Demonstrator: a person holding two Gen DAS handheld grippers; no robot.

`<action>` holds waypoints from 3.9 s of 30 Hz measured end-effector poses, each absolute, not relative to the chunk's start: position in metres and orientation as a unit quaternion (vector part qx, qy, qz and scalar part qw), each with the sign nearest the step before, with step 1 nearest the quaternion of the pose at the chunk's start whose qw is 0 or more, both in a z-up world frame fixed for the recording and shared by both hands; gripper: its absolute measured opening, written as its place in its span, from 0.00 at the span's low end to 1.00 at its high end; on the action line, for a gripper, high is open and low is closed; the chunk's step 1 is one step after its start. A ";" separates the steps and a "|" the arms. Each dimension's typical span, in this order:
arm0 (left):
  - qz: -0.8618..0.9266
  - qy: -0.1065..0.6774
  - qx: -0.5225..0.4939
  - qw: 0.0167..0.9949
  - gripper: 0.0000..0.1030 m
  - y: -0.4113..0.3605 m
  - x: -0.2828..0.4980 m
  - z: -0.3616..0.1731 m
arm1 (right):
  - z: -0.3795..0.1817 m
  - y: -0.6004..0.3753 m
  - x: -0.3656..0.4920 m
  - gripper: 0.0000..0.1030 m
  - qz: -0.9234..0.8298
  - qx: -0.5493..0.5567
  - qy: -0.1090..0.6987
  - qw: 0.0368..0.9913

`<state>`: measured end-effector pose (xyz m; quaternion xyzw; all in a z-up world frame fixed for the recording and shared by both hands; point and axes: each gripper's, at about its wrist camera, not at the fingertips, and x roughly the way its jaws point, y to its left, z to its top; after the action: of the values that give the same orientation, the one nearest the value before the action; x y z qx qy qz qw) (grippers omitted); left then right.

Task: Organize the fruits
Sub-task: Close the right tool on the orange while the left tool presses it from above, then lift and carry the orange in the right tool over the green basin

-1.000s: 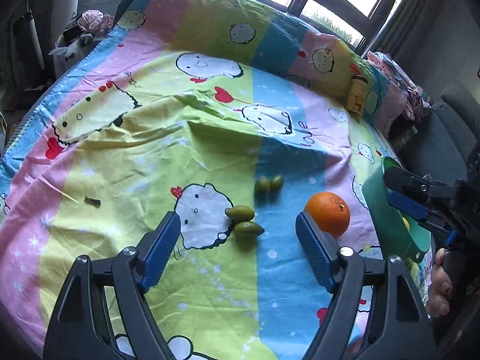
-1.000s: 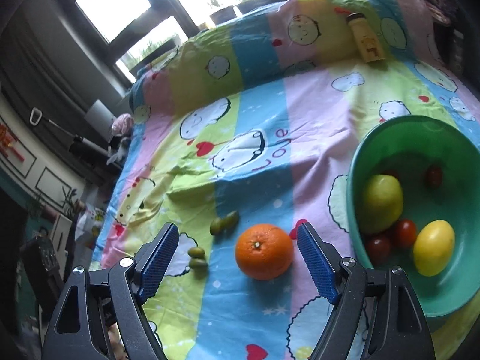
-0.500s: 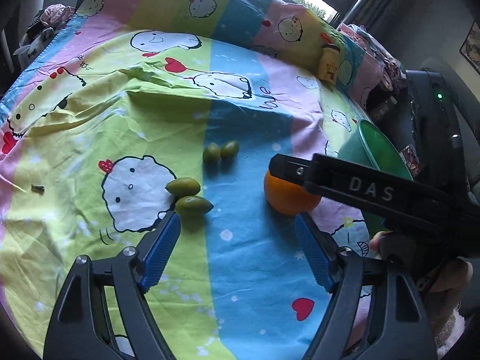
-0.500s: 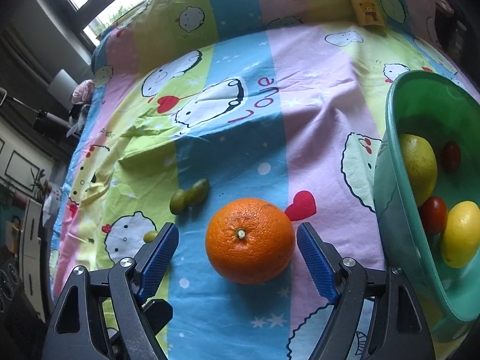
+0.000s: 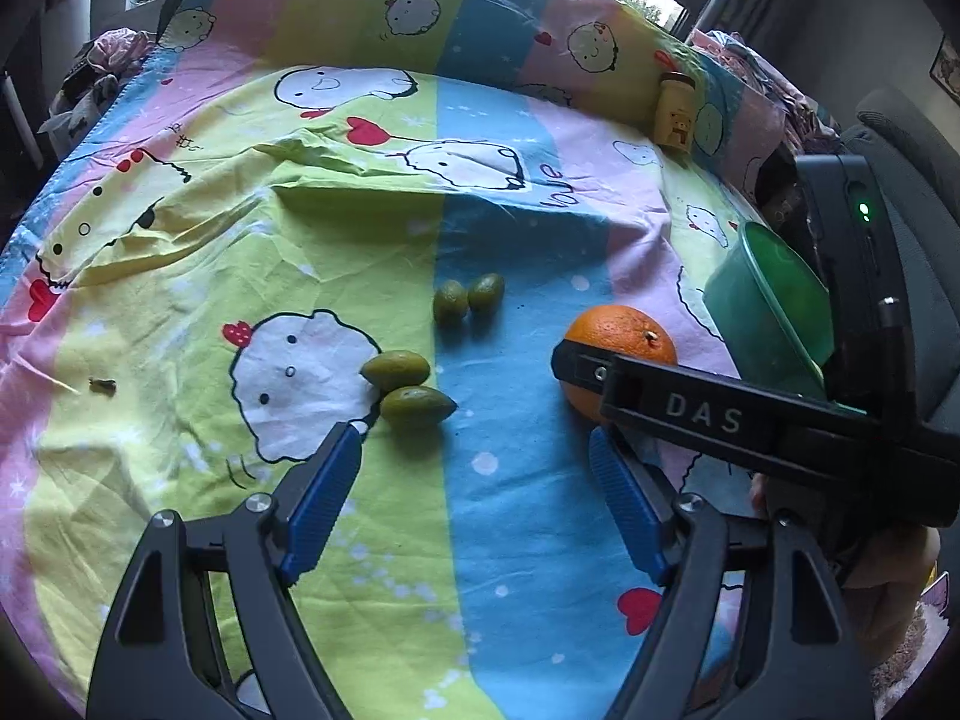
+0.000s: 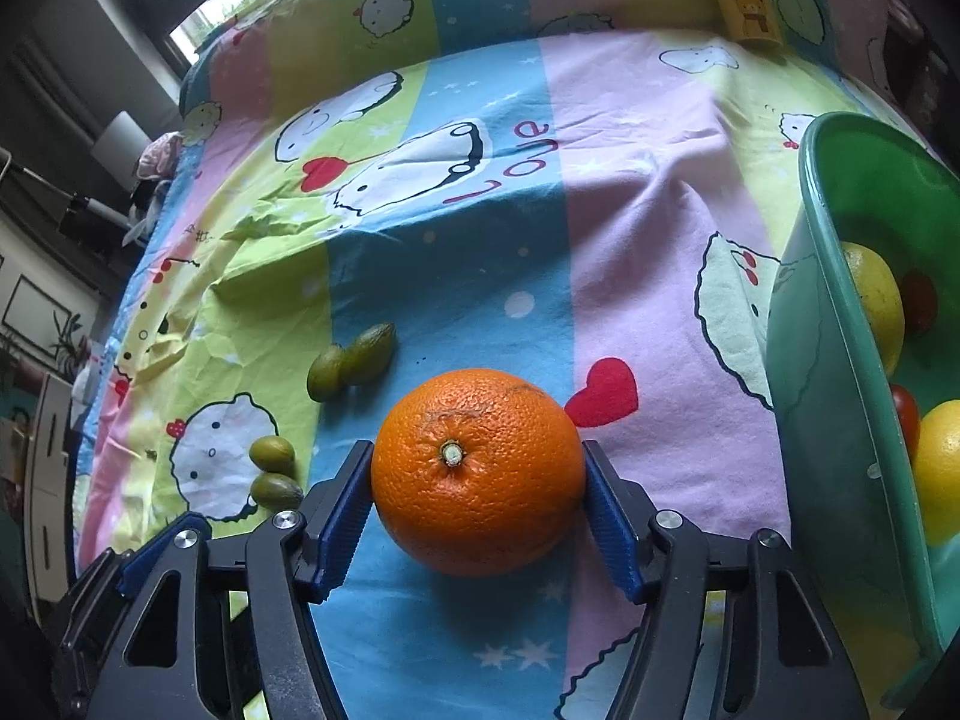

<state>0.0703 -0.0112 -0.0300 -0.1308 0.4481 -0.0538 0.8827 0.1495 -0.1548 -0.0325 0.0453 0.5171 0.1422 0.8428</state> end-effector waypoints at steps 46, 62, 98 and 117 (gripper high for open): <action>-0.131 0.460 -0.151 0.865 0.85 -0.044 0.076 -0.046 | -0.033 -0.171 0.134 0.69 0.231 0.164 0.541 0.792; -0.138 0.475 -0.170 0.852 0.82 -0.048 0.081 -0.057 | -0.041 -0.169 0.136 0.69 0.241 0.172 0.556 0.777; -0.146 0.478 -0.168 0.849 0.59 -0.048 0.078 -0.056 | -0.042 -0.162 0.137 0.69 0.243 0.142 0.560 0.779; -0.158 0.390 -0.130 0.898 0.57 -0.066 0.066 0.005 | 0.018 -0.170 0.114 0.66 0.262 0.120 0.477 0.830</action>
<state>0.0658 -0.0664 0.0053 -0.1301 0.3898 -0.1582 0.8978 0.1141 -0.1703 0.0176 0.1200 0.4773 0.2620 0.8302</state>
